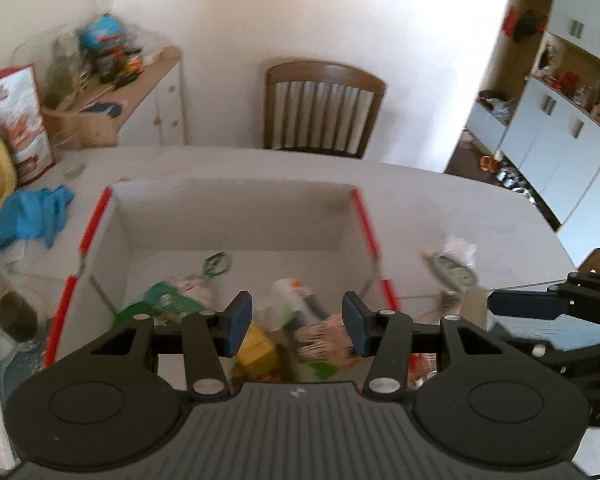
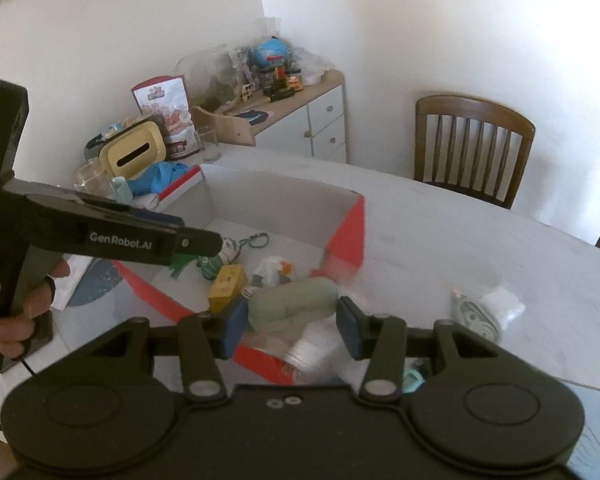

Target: Organize objects

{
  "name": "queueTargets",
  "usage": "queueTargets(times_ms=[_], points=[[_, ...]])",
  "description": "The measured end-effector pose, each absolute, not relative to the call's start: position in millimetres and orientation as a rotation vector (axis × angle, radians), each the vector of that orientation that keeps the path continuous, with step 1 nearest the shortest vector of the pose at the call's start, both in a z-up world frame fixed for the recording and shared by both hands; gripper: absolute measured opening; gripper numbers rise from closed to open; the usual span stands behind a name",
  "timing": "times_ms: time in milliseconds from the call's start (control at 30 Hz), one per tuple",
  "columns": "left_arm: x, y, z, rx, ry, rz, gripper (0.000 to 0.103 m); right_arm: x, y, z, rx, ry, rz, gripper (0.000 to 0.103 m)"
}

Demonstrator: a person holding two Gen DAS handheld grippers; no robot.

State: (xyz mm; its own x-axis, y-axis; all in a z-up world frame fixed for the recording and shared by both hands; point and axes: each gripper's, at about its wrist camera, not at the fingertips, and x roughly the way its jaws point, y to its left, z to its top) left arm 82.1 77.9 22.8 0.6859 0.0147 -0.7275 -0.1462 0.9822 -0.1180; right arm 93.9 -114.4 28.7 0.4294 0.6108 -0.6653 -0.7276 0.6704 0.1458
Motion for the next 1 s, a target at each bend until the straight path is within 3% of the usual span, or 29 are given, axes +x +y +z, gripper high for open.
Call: queueTargets(times_ms=[33,67,633,1000], points=[[81,84,20,-0.172,0.814,0.099,0.049,95,-108,27,-0.173,0.760,0.849,0.031],[80,89,18,-0.169,0.815,0.100,0.049,98,-102,24,-0.171,0.777,0.852,0.031],[78,139,-6,-0.145,0.841,0.104,0.050,115,-73,10,-0.193,0.822,0.772,0.034],[86,96,4,-0.109,0.798,-0.011,0.080,118,-138,6,-0.165,0.846,0.668,0.043]])
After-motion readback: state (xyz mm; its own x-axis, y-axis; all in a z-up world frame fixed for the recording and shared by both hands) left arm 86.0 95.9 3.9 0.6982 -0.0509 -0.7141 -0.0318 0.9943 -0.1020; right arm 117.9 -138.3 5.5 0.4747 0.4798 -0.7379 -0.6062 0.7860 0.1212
